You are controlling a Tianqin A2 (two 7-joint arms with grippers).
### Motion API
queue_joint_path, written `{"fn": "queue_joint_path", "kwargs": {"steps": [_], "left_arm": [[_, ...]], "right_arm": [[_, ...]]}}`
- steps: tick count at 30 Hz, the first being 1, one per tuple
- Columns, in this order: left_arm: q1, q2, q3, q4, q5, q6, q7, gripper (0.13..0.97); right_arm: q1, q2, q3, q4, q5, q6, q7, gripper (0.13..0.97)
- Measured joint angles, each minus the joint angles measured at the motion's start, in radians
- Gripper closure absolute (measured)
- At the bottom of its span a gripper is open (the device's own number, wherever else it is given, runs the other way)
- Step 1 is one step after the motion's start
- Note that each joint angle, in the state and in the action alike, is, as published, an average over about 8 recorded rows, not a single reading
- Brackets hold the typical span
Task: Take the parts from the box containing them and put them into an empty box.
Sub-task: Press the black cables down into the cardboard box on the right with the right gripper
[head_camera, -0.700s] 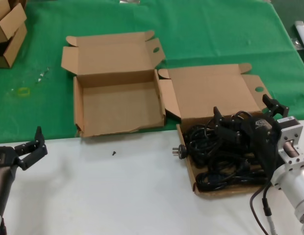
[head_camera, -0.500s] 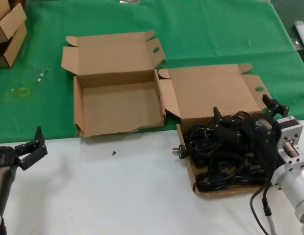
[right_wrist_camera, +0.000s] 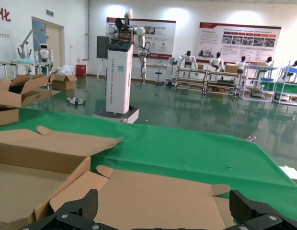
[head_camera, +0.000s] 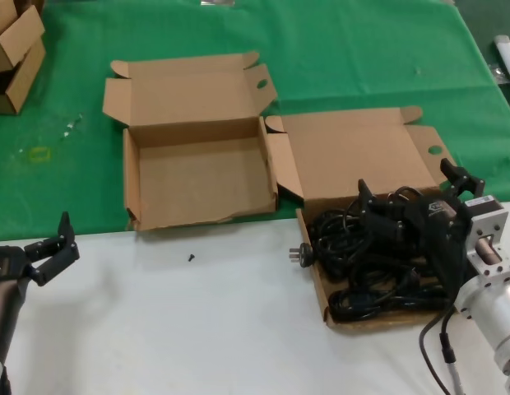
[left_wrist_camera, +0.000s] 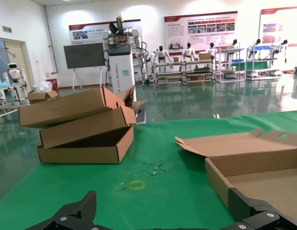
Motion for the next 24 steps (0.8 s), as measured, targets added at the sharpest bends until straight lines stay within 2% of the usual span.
{"fn": "queue_joint_path", "kwargs": {"steps": [6,13,15,20,24], "left_arm": [[0.000,0.000,0.000,0.000,0.000,0.000,0.000,0.148],[0.000,0.000,0.000,0.000,0.000,0.000,0.000,0.221],[0.000,0.000,0.000,0.000,0.000,0.000,0.000,0.231],[0.000,0.000,0.000,0.000,0.000,0.000,0.000,0.328],[0.000,0.000,0.000,0.000,0.000,0.000,0.000,0.386]], "right_arm": [[-0.001,0.013,-0.012,0.001,0.006,0.008,0.004,0.129],[-0.002,0.083,-0.071,0.010,0.034,0.044,0.011,0.129],[0.000,0.118,-0.098,0.013,0.047,0.055,0.008,0.129],[0.014,0.238,-0.174,0.029,0.086,0.059,0.015,0.129],[0.032,0.348,-0.217,0.046,0.102,0.013,0.041,0.129]]}}
